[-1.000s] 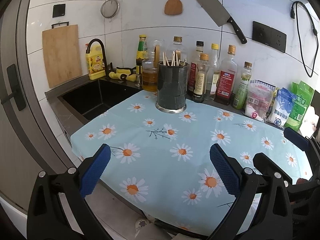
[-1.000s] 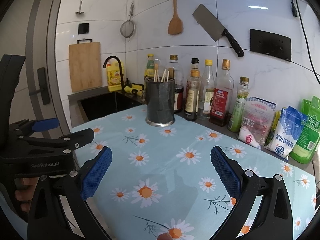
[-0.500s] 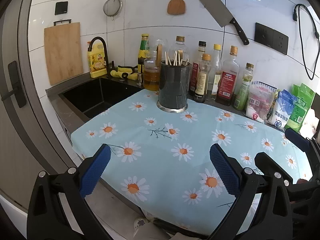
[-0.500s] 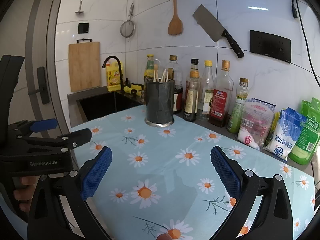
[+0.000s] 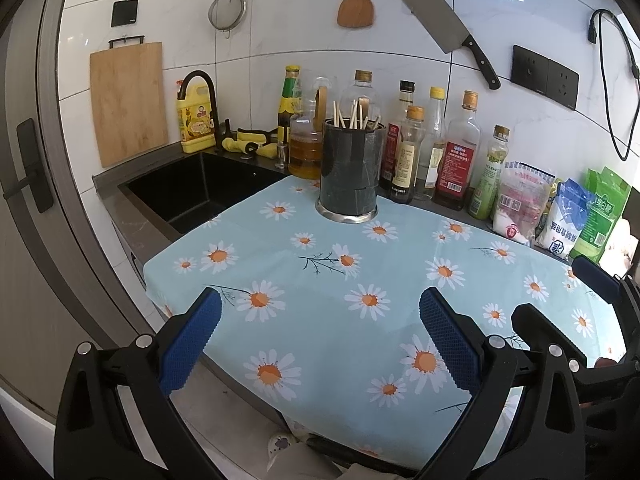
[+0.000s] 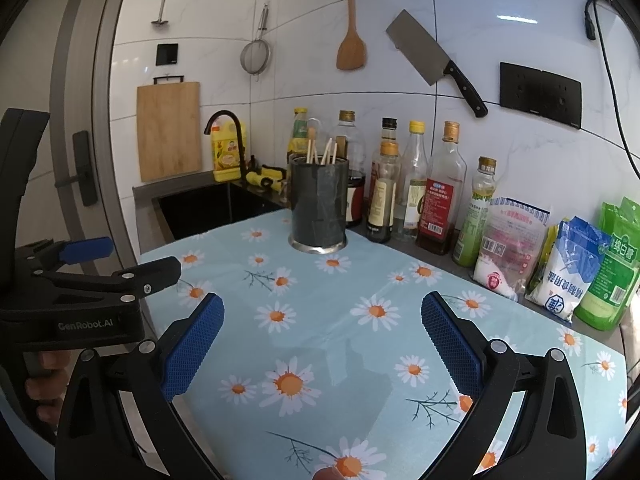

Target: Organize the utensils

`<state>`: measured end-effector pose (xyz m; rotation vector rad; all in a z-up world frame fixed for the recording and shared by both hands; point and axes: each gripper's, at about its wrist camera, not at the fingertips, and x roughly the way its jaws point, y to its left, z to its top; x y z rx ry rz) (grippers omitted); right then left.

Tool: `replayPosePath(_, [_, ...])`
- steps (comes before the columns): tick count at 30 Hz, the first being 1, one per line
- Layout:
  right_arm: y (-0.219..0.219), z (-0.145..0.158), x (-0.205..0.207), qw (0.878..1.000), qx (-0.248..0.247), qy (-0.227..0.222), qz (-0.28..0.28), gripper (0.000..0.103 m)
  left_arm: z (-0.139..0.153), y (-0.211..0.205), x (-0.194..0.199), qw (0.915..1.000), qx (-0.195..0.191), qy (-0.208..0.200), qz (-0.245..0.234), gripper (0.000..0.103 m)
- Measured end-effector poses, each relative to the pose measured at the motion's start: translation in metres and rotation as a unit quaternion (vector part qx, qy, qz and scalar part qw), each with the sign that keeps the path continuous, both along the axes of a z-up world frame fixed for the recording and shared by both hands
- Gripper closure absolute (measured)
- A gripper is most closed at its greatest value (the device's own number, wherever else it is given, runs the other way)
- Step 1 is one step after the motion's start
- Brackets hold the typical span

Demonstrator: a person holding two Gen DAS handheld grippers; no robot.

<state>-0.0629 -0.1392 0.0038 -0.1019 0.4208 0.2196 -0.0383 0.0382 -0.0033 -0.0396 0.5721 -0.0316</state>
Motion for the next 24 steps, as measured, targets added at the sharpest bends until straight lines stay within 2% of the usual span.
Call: replayPosePath(24, [0.0029,0.0026,-0.0013,1.0,-0.001,-0.006,0.0,0.008,-0.0023,0.0034,0.0021,0.9999,0.002,0.009,-0.004,0.006])
